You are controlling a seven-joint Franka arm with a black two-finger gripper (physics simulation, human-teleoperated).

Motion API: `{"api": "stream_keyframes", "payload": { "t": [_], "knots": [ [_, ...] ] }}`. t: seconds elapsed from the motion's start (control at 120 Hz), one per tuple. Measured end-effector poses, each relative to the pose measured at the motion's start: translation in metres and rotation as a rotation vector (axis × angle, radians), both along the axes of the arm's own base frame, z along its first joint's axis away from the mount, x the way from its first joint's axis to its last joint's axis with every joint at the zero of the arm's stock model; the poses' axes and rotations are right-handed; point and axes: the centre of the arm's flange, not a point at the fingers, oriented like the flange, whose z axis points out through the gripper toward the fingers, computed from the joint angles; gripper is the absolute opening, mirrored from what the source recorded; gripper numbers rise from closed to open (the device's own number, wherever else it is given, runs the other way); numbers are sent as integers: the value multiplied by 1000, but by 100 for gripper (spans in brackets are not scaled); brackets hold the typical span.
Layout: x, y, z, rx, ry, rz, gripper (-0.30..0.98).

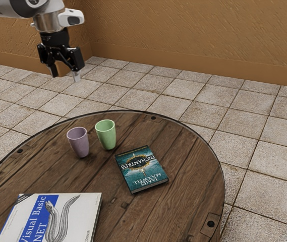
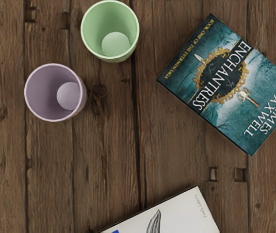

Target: Place the right cup onto the left cup

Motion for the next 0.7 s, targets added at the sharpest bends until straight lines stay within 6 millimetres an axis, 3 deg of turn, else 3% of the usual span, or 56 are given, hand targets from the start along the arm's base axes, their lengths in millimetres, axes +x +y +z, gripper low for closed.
{"api": "stream_keyframes", "payload": {
  "t": [0.142,0.225,0.375,0.7],
  "knots": [
    [1,7,1,-7,-8,10,66],
    [11,2,-13,-5,0,0,66],
    [42,-30,-65,-3,45,-56,66],
    [95,-56,-186,5,104,-102,66]
  ]
}}
